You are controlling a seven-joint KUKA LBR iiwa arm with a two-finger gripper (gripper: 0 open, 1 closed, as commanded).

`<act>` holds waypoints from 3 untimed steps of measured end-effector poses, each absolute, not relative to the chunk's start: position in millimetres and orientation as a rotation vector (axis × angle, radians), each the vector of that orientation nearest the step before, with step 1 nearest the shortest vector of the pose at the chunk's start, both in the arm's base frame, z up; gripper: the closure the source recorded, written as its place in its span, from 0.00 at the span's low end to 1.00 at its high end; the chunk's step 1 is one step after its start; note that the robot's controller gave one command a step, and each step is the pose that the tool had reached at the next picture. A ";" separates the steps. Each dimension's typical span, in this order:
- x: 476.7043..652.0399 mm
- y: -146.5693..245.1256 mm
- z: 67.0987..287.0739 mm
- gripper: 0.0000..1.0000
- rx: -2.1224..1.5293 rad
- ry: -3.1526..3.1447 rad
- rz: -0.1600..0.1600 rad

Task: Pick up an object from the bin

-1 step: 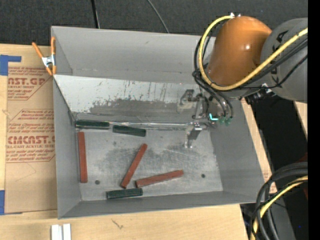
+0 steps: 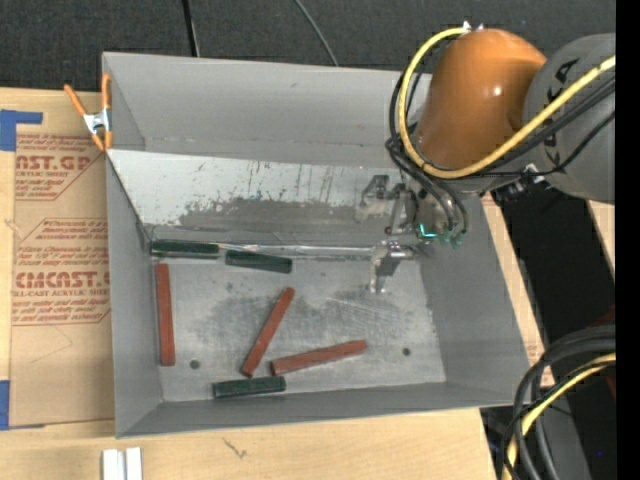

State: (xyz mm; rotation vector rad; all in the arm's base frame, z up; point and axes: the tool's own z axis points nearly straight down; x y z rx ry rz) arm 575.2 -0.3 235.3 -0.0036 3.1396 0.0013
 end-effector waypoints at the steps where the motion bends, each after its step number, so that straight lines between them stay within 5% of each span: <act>1: 558.3 0.4 180.0 0.00 0.039 3.134 0.002; 2: 549.0 6.4 113.1 0.00 -0.045 3.136 0.000; 3: 546.7 66.1 76.4 1.00 0.136 3.120 0.005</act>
Offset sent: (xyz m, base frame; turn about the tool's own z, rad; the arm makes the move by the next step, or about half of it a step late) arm -0.0327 0.0113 -0.1586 -0.0677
